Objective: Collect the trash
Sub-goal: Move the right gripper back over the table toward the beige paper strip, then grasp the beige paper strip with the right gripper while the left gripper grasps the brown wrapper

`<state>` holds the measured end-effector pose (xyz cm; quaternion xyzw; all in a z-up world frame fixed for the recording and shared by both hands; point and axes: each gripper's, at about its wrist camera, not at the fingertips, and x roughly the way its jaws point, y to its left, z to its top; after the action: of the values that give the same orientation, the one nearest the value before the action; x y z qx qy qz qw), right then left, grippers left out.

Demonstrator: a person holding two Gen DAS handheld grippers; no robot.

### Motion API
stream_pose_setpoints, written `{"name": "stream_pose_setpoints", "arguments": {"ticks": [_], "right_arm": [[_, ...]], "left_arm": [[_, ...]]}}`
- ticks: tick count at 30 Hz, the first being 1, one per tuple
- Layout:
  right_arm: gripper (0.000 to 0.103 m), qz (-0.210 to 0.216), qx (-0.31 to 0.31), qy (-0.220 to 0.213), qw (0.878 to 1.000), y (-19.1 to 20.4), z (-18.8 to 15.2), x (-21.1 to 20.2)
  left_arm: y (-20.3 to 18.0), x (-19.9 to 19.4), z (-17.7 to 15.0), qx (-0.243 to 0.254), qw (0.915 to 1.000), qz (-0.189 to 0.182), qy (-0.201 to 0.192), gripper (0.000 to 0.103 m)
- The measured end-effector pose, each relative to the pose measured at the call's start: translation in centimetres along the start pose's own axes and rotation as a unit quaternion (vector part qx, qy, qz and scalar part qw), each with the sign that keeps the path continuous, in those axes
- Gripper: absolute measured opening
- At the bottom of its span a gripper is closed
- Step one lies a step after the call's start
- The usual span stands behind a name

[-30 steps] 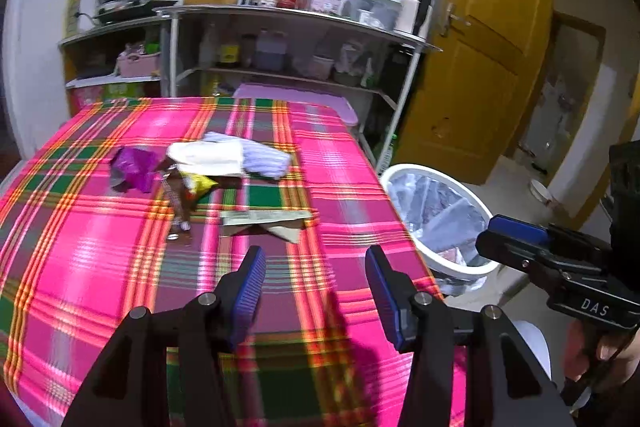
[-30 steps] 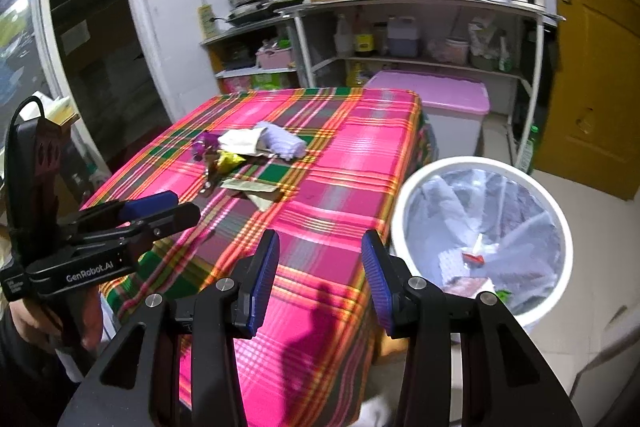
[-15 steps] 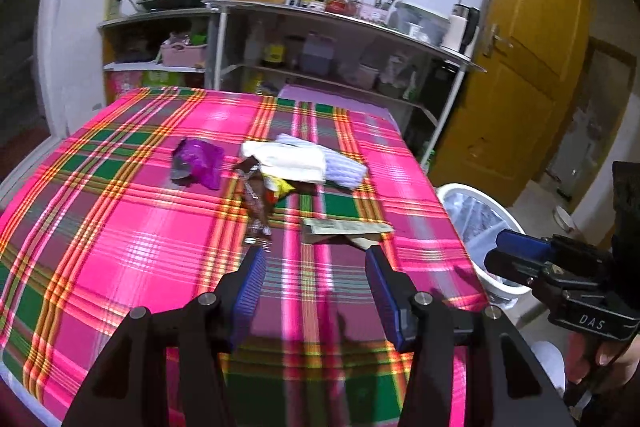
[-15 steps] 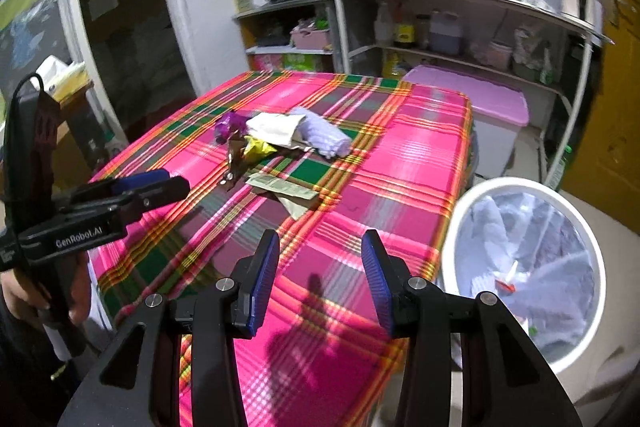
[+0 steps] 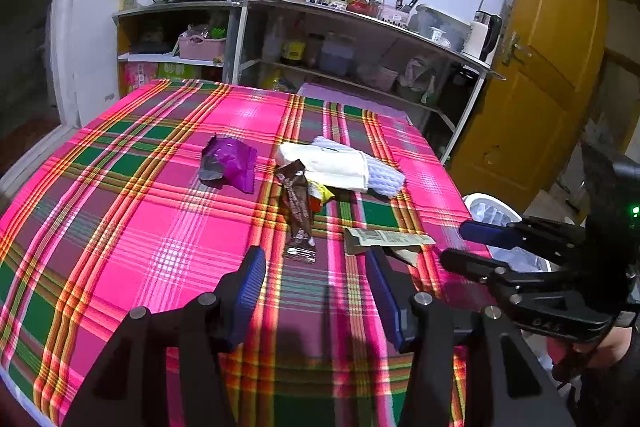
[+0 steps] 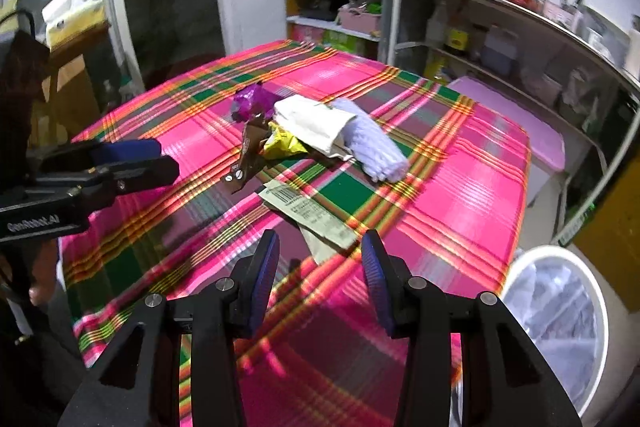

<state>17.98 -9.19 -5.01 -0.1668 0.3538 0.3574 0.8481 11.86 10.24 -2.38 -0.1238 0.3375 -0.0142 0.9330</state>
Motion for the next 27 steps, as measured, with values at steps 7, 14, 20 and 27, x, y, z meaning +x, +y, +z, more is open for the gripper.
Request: {"name": "stream_pose_setpoints", "arguments": {"ticks": [7,14,20,27], "right_arm": [[0.044,0.002,-0.046,0.034,0.998,0.5,0.7,3.4],[0.040,0.006,-0.027,0.055,0.998,-0.6,1.1,5.1],[0.028,0.017,0.006,0.050,0.999,-1.6,1.1,4.8],[0.019,0.028,0.043,0.029,0.998,-2.0,0.3,2.8]], "left_arm": [[1.5,1.0,0.6,-0.015,0.9999,0.005,0.004,0.052],[2.5,2.2,1.1,-0.022,0.9997,0.006,0.009,0.052],[2.0,3.7,1.4,-0.018,0.9997,-0.002,0.018,0.052],[1.1,6.6,2.0,-0.017,0.9988,0.002,0.046,0.052]]}}
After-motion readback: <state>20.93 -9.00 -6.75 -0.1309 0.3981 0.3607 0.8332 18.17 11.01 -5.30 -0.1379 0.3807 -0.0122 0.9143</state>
